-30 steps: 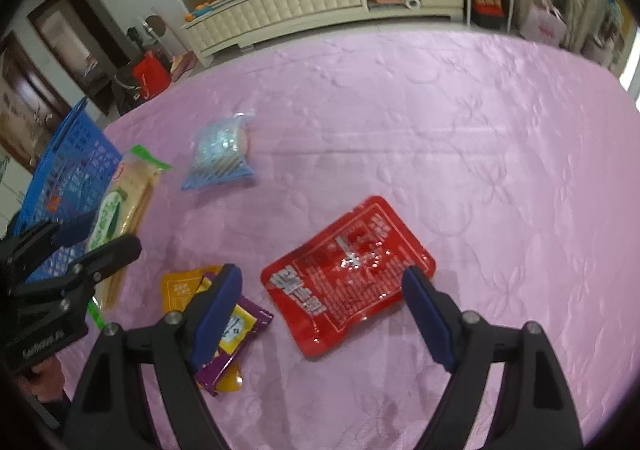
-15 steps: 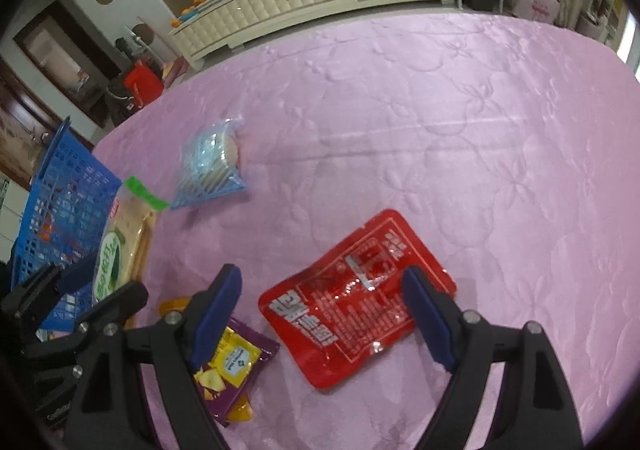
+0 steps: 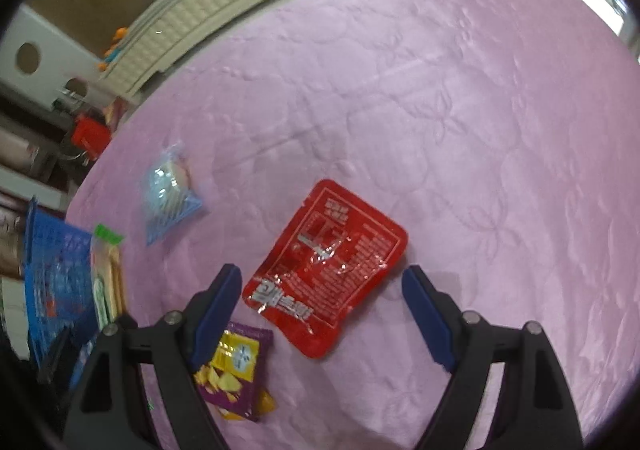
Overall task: Organize snacks
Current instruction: 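Grasp the red pouch with right tool while left tool holds the green cracker pack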
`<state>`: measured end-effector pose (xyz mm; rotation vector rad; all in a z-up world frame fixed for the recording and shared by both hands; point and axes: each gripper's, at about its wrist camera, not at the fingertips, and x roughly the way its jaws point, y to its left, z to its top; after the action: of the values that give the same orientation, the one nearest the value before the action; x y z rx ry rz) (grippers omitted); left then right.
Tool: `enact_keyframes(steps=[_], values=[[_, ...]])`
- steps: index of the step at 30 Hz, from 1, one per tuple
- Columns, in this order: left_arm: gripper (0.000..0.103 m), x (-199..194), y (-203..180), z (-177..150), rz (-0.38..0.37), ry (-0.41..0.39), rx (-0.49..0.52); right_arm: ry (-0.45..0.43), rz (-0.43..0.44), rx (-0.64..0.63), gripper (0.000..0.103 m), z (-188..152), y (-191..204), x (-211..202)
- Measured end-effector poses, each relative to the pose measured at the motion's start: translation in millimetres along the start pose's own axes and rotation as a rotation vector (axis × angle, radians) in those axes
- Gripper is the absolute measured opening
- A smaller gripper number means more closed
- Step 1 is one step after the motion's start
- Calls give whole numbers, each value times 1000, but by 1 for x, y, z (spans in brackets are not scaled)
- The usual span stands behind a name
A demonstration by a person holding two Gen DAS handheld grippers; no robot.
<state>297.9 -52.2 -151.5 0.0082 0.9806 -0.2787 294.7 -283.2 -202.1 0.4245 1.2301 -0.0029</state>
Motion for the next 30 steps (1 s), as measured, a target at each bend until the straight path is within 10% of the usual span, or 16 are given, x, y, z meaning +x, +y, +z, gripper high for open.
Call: enact_keyframes(steps=[11,16,17,19,30], values=[[52,5,11,-8,-26,11,-33,30,-163,-50,86,21,49,23],[52,1,14,-14,-33,5,-45,-13,-264,-187,65,7,75,30],[52,1,15,-15,-32,5,-42,-15,-264,-212,62,4,78,30],[52,-1,15,-16,-27,4,-42,-24,-252,-247,19,3,85,29],[52,-27,10,-18,-34,-18,-44,-20,-82,-324,18,-19,72,10]])
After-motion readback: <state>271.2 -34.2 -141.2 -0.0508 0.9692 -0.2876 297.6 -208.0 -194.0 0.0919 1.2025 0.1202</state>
